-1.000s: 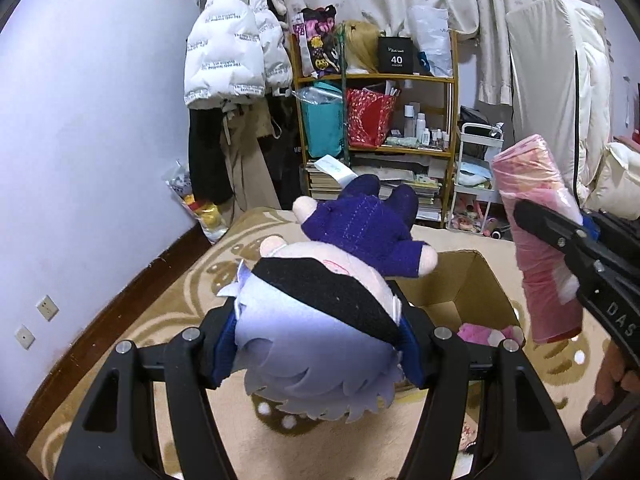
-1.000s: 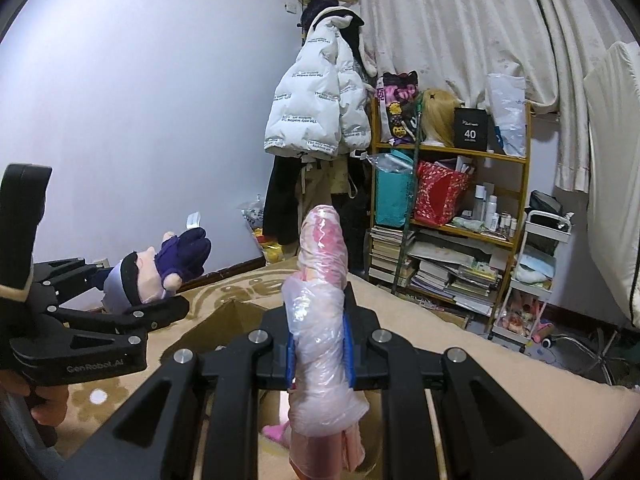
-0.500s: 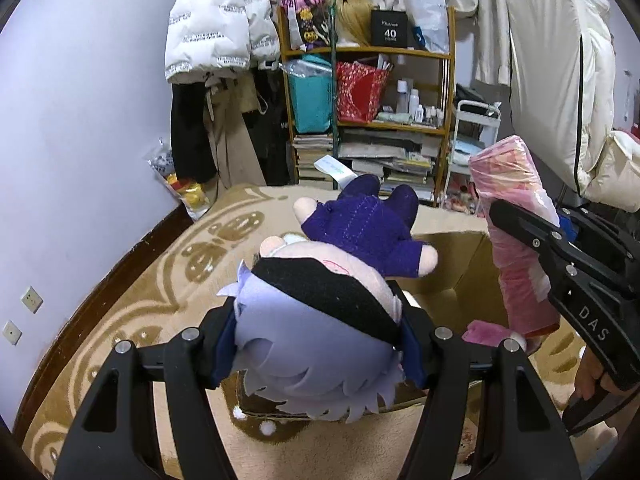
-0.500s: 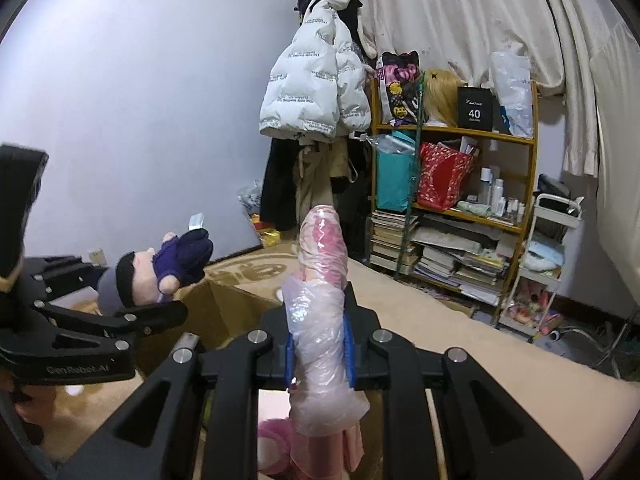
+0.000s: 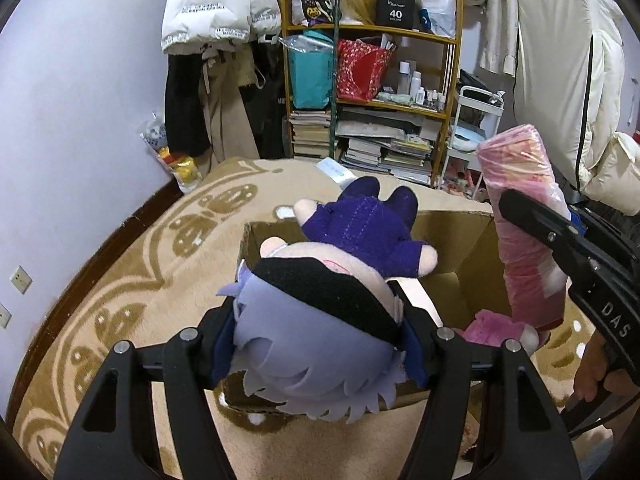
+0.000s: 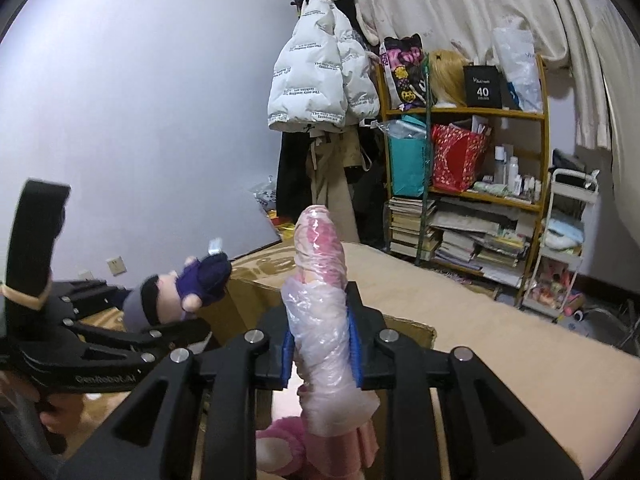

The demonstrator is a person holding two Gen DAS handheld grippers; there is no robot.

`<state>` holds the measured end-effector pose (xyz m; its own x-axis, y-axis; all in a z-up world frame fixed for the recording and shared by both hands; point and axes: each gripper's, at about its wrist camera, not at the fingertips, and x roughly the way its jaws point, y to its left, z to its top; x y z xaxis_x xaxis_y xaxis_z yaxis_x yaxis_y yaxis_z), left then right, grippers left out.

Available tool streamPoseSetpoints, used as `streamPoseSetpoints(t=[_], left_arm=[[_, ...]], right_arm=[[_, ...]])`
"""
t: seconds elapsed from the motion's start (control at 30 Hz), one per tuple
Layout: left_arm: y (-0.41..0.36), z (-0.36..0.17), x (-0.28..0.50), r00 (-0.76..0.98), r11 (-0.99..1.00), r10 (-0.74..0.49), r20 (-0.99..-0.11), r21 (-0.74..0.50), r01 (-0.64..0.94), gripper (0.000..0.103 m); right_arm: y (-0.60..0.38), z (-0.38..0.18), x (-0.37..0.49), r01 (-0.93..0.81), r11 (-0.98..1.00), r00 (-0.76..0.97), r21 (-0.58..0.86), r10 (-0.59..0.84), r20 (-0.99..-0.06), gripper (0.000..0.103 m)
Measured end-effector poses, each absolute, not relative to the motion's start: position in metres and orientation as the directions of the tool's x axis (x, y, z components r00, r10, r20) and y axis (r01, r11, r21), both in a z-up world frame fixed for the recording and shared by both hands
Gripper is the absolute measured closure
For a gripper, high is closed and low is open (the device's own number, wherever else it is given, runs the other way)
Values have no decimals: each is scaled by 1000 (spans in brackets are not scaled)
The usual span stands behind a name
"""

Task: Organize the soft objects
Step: 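Lift the doll and pink package up over the cardboard box, then open both tools to drop the doll and pink package into the box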

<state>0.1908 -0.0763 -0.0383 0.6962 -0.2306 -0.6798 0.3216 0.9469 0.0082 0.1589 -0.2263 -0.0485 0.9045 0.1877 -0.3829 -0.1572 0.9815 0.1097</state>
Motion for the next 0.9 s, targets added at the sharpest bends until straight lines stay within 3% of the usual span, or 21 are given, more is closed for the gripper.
streamPoseSetpoints(t=[0.03,0.1,0.23,0.3,0.37,0.5,0.73,0.9], left_arm=[[-76,-38,191,698,948,-226,-680,12,319,34],[-75,-38,190,712,955,-196,-674,34,295,21],[-72,-37,189,719,959,-188,-669,34,282,19],[-70,-36,189,719,962,-174,-673,39,269,12],[-68,-35,186,730,966,-157,-665,50,253,12],[-64,-32,186,731,968,-133,-669,71,240,10],[-53,-27,181,719,976,-112,-686,62,211,5],[-45,-21,168,721,982,-66,-690,83,169,5]], right_arm=[[-226,-49,159,-161,980,902,117,194,-385,77],[-226,-50,159,-164,979,899,118,198,-390,75],[-224,-49,157,-168,979,898,119,201,-390,69],[-224,-48,158,-167,979,900,121,201,-387,59],[-224,-47,156,-161,979,903,128,199,-380,41],[-229,-43,153,-145,978,905,150,193,-378,39],[-234,-36,144,-97,984,898,148,151,-414,10],[-227,-27,132,-102,986,892,130,148,-428,1]])
